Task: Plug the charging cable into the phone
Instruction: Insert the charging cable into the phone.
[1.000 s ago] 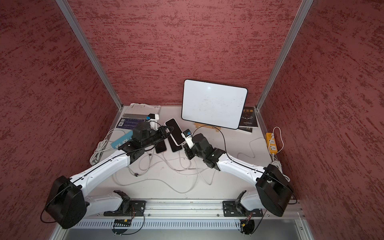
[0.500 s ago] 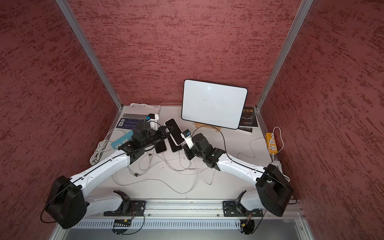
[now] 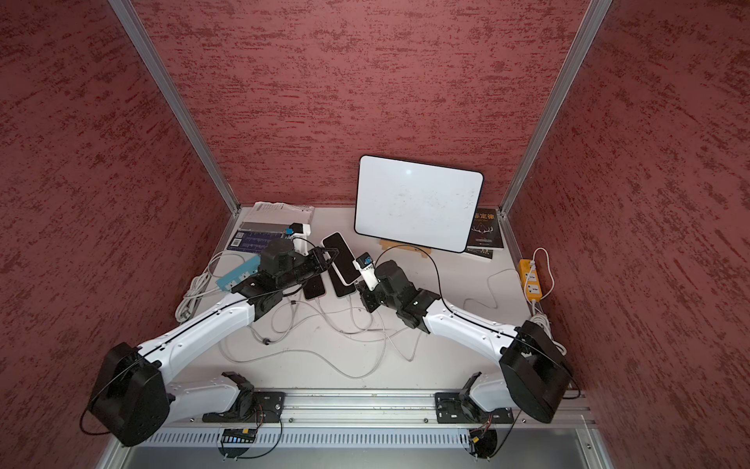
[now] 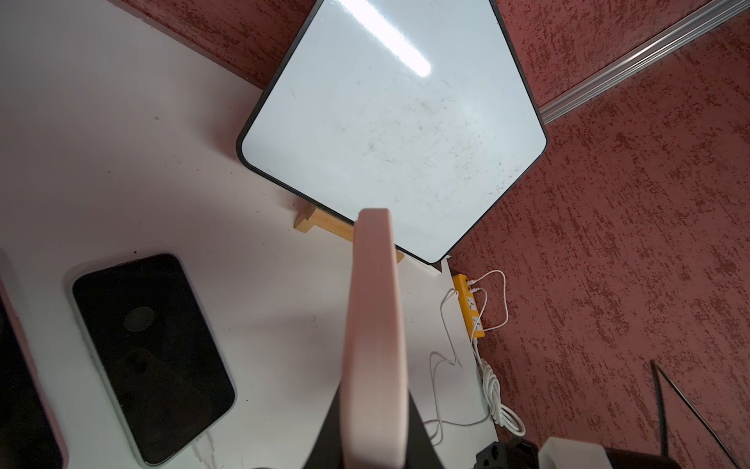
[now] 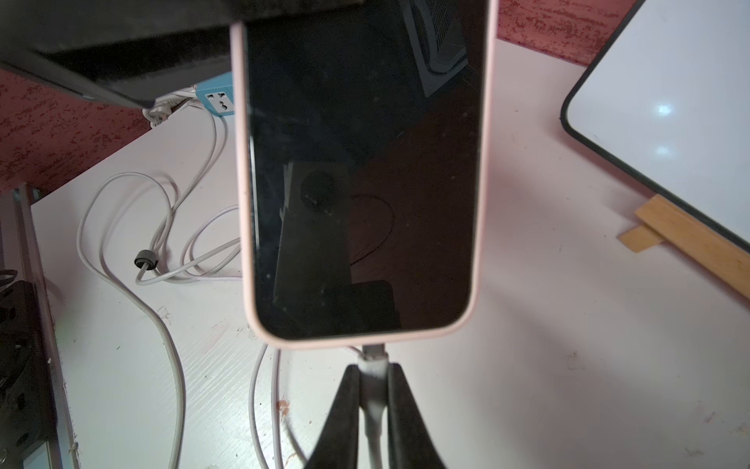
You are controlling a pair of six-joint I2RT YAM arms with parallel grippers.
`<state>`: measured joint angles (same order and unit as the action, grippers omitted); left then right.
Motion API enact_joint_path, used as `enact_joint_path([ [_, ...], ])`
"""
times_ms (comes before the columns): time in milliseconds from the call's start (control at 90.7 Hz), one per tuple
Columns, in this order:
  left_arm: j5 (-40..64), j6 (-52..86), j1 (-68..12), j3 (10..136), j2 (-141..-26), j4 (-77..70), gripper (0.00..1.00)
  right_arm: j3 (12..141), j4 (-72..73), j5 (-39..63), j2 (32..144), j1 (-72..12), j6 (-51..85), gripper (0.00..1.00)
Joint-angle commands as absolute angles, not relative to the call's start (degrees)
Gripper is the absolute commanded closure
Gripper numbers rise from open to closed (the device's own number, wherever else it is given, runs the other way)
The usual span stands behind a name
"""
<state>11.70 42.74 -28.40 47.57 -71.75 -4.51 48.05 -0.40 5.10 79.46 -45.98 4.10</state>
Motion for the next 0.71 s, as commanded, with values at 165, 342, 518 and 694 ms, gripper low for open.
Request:
enact_joint_path([
  [165,12.46,42.09,-28.92,47.04,-71.90,-8.79,1.00,50.34,-0.35,5.30,79.64,-46.32,4.98,1.00],
  [342,12.59,41.94,-29.17,46.81,-71.85,-8.70,1.00,51.11,-0.45,5.75,80.48,-46.36,5.09,1.00],
  [518,12.64,41.53,-29.51,46.24,-72.41,-8.72,1.00,51.74,-0.85,5.57,80.51,-46.32,5.19,1.00],
  [694,12.98,41.29,-29.66,45.39,-72.67,-9.03,1.00,52.11,-0.91,5.06,80.68,-46.32,5.49,1.00],
])
